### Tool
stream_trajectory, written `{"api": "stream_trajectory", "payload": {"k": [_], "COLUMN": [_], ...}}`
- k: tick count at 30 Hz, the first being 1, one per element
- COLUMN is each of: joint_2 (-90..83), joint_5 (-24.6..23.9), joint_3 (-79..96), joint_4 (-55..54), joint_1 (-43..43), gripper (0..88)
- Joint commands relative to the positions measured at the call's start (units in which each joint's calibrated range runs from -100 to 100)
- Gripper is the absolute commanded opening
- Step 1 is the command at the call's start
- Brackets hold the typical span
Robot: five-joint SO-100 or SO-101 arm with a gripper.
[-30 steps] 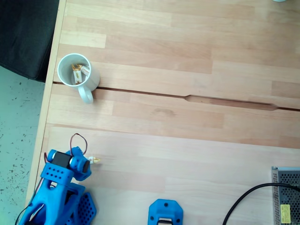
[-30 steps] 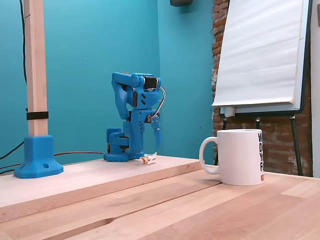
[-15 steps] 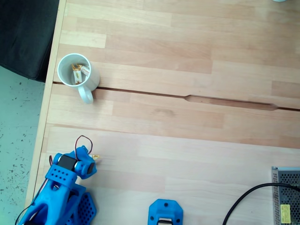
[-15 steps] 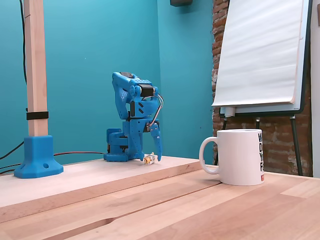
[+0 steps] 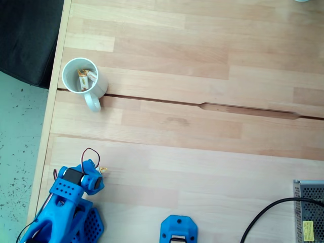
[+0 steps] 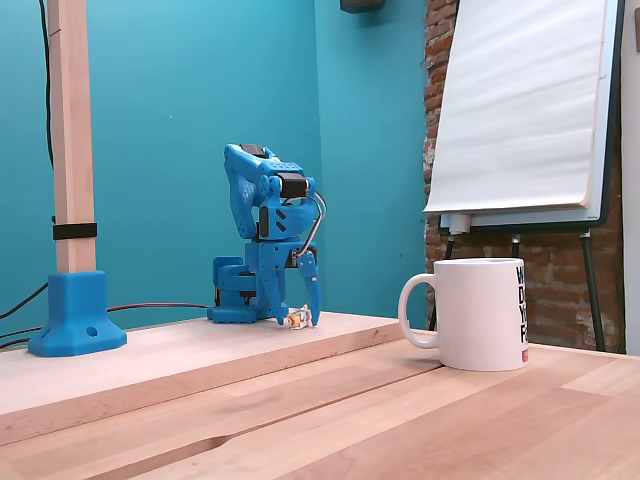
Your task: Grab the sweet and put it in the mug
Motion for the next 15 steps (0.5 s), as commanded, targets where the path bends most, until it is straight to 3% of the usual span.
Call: {"api": "stream_trajectory", "payload": {"k": [1, 5, 11, 15], "joint_2": [0.0, 0.0, -0.09, 0.09], "joint_5": [0.15, 0.2, 0.15, -0.39], "joint_3": [-0.13, -0.13, -2.81, -16.54], "joint_4": [-0.43, -0.51, -0.51, -0.43], "joint_1": [-0.07, -0.07, -0.07, -0.07], "gripper": [11.1, 0.0, 0.0, 0.0]}}
